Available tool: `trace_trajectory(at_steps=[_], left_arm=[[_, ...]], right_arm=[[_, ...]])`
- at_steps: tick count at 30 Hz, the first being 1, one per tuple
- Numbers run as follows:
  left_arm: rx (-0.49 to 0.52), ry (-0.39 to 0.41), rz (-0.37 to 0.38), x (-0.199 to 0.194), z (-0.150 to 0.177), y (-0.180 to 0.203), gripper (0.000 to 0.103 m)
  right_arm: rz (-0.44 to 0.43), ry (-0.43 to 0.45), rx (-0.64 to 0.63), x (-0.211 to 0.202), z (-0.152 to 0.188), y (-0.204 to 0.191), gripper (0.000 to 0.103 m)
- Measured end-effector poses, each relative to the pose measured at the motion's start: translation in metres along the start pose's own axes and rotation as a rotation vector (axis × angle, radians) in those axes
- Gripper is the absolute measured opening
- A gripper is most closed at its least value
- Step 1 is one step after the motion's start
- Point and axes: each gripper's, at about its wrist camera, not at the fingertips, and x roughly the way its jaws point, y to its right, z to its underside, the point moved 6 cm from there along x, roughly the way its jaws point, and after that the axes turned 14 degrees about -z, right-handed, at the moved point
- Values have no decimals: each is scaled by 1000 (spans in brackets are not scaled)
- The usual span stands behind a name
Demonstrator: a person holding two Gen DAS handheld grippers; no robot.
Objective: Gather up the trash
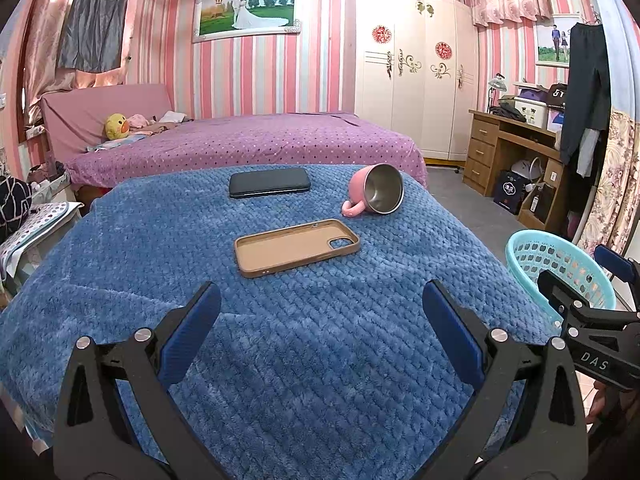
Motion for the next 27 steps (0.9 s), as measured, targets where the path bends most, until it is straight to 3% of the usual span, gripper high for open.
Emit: trace_trajectory(at_steps=[27], left_arm=[[-1, -8, -29, 4, 5, 4, 97]], right_arm=[[-32, 22, 16, 2, -4, -4, 98]])
